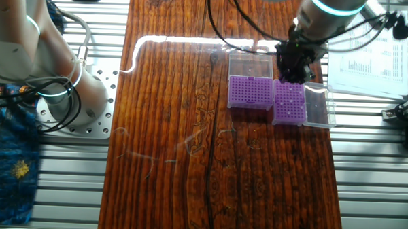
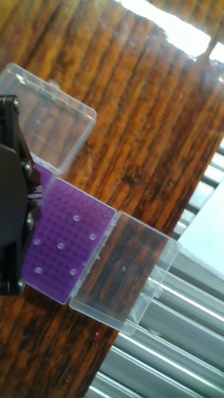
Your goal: Transfer all small pipette tips from one holder to another
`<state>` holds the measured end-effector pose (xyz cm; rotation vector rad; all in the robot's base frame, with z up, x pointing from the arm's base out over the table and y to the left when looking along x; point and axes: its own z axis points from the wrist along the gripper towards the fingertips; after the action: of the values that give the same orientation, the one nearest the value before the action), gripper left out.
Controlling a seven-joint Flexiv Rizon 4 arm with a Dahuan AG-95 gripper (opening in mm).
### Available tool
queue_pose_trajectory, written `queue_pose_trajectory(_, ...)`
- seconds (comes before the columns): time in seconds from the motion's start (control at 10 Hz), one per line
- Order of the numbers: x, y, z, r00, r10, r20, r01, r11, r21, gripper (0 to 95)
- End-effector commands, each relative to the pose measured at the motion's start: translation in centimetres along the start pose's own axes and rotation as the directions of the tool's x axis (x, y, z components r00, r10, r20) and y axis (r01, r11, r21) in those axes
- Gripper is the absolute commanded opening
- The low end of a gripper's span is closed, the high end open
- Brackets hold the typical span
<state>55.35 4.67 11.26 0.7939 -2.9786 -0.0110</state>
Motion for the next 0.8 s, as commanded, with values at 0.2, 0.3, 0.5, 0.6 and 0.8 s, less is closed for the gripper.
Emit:
queue_pose_trajectory(0.2, 1.8, 0.8, 0.1, 1.000, 0.005, 0.010, -0.005, 1.000, -0.008, 0.0)
queue_pose_trajectory(0.3, 2.4, 1.3, 0.2, 1.000, 0.020, 0.010, -0.020, 1.000, -0.013, 0.0)
queue_pose_trajectory(0.5, 3.4, 1.9, 0.5, 0.999, 0.038, 0.011, -0.037, 0.999, -0.023, 0.0)
queue_pose_trajectory(0.6, 3.4, 2.0, 0.4, 0.999, 0.044, 0.007, -0.044, 0.999, -0.028, 0.0)
queue_pose_trajectory(0.8, 3.4, 2.0, 0.4, 0.999, 0.051, 0.003, -0.050, 0.998, -0.030, 0.0)
